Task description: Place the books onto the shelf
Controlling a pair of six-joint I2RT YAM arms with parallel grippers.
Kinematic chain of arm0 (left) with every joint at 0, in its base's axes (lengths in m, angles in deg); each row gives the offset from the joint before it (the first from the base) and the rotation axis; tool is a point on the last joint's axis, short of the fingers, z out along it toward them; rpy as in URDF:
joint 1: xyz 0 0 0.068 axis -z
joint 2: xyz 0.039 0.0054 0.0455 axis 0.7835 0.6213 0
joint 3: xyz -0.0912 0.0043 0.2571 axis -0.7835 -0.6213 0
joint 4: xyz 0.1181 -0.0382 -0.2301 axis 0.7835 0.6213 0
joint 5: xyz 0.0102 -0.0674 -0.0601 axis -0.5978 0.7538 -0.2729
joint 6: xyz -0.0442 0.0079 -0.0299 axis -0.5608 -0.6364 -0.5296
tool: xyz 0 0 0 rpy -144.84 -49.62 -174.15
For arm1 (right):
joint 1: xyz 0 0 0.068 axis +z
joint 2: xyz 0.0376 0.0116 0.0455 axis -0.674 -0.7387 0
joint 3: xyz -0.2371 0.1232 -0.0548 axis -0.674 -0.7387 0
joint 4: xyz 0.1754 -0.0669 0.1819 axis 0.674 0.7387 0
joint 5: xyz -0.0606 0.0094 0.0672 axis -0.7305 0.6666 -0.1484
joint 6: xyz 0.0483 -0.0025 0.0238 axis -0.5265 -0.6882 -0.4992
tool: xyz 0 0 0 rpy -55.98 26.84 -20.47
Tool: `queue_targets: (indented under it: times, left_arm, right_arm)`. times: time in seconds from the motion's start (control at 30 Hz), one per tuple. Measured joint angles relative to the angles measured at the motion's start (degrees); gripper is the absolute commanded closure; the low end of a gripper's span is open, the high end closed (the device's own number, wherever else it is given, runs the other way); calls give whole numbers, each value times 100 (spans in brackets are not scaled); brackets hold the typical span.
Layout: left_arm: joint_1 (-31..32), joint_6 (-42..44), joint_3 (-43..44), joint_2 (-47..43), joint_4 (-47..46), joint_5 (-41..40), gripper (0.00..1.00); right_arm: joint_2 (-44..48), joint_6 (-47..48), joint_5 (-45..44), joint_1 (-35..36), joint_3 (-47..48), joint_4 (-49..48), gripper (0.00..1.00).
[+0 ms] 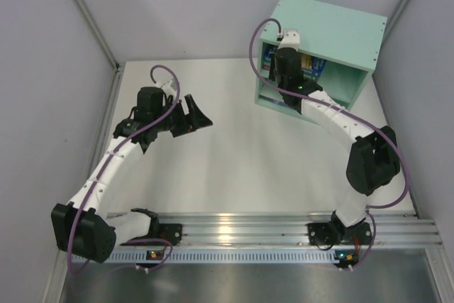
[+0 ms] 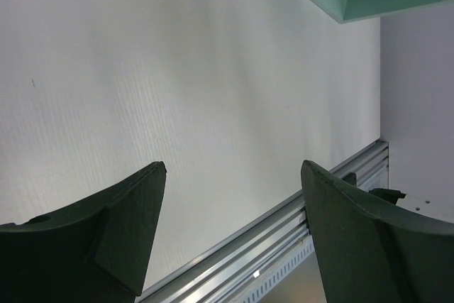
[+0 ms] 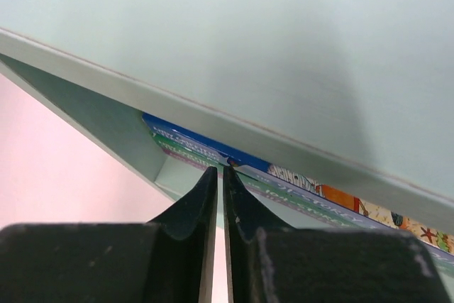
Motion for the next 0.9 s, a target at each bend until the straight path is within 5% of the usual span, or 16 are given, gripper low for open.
queue_targets:
  times: [0.27,0.53,0.67,0.7,0.9]
  left_arm:
    - [0,28,0,42,0,-57,18]
    - [0,70,0,57,2,-96,18]
    - [0,225,131,57,70,-50,16]
    - [0,282,205,55,101,-26,15]
    - [0,715,726,-142,131,-44,1]
  right_arm:
    - [-22,48,-2,9,20,-61,94]
    - [7,52,372,101,127,184,83]
    - [350,-350,846,205,122,743,36]
    - [481,-452,975,216,109,870,1]
    - [2033,-1241,1558,225,-380,1672,0]
